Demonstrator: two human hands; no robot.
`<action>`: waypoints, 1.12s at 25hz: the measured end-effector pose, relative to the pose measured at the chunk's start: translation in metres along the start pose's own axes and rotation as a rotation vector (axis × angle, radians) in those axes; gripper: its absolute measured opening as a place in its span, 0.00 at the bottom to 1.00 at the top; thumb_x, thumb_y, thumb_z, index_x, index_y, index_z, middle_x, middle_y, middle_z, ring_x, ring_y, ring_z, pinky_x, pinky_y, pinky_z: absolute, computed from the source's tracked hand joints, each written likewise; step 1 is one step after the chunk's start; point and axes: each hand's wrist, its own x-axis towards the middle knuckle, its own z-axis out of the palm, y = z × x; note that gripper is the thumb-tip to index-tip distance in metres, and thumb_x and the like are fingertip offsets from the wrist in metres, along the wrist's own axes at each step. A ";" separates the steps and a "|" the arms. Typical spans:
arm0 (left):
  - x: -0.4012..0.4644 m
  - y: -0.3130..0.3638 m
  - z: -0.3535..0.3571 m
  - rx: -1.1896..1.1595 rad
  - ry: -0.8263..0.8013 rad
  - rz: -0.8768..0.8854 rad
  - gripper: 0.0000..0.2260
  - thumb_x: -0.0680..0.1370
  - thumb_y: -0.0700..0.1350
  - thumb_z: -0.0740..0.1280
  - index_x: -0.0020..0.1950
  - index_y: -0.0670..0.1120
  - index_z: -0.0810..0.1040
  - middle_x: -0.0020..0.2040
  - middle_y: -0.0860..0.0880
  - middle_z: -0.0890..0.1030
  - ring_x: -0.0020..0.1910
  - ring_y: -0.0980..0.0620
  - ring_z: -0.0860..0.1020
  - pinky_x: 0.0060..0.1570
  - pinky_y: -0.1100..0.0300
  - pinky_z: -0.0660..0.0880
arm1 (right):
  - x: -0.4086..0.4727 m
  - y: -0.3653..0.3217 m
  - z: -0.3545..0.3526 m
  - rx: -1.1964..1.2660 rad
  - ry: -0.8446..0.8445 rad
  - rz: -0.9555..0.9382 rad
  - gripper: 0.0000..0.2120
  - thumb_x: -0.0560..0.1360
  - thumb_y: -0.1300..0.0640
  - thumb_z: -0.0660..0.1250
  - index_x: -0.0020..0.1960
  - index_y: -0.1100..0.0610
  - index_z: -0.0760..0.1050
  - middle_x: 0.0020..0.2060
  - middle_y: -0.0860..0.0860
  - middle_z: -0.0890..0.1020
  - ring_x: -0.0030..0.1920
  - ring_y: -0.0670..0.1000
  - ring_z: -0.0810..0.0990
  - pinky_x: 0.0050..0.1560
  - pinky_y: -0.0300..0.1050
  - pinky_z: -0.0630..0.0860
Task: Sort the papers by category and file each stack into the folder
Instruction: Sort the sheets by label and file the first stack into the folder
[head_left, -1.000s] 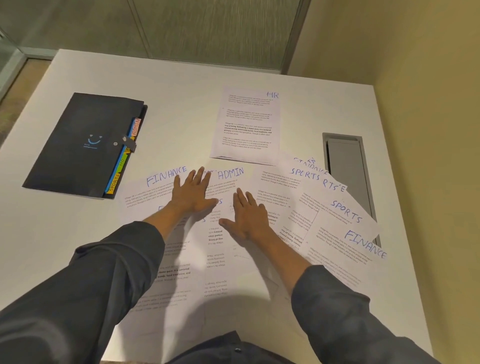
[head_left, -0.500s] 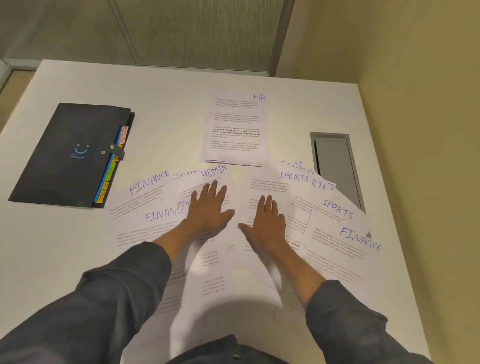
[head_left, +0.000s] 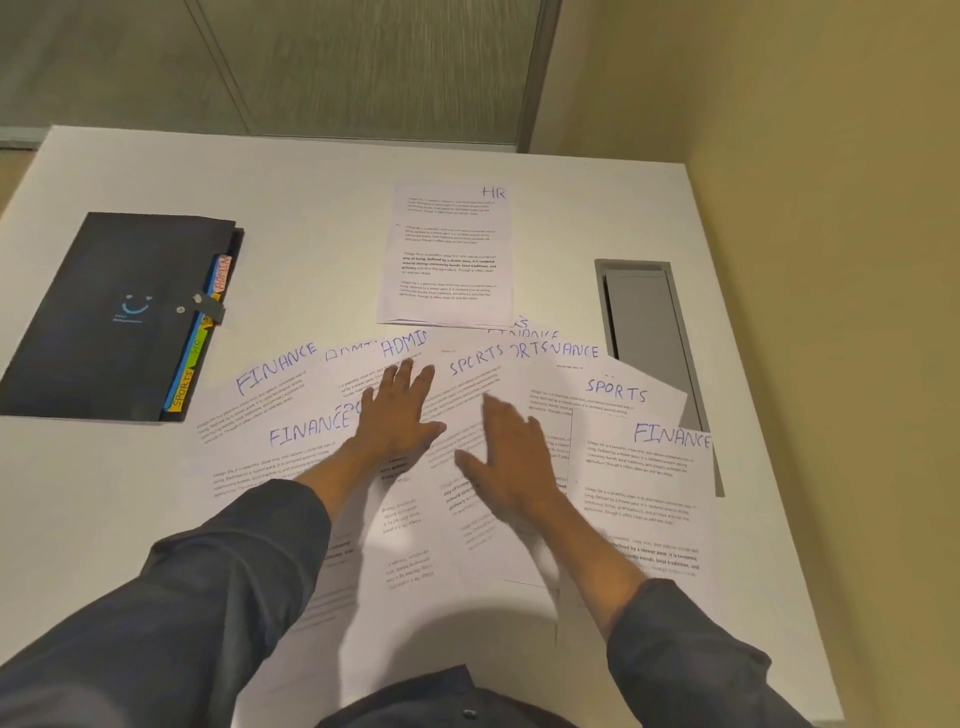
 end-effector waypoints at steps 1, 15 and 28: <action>0.001 -0.003 -0.001 -0.004 -0.005 0.009 0.38 0.76 0.59 0.65 0.79 0.52 0.48 0.79 0.43 0.44 0.78 0.42 0.45 0.71 0.37 0.52 | 0.001 0.009 -0.006 -0.011 0.043 0.085 0.40 0.79 0.34 0.52 0.80 0.56 0.41 0.80 0.52 0.48 0.79 0.53 0.46 0.78 0.55 0.43; 0.014 0.043 0.003 0.123 -0.021 0.120 0.38 0.76 0.65 0.60 0.79 0.51 0.48 0.79 0.42 0.43 0.78 0.42 0.41 0.71 0.35 0.44 | 0.005 0.063 -0.021 -0.026 -0.076 0.074 0.42 0.77 0.32 0.55 0.80 0.55 0.46 0.78 0.53 0.59 0.77 0.55 0.58 0.75 0.57 0.56; 0.044 0.083 -0.001 0.195 -0.086 0.173 0.35 0.77 0.66 0.56 0.79 0.54 0.48 0.80 0.48 0.43 0.78 0.45 0.43 0.73 0.36 0.46 | 0.026 0.153 -0.072 -0.146 -0.062 0.352 0.36 0.80 0.40 0.54 0.79 0.58 0.47 0.77 0.54 0.59 0.76 0.56 0.58 0.71 0.64 0.61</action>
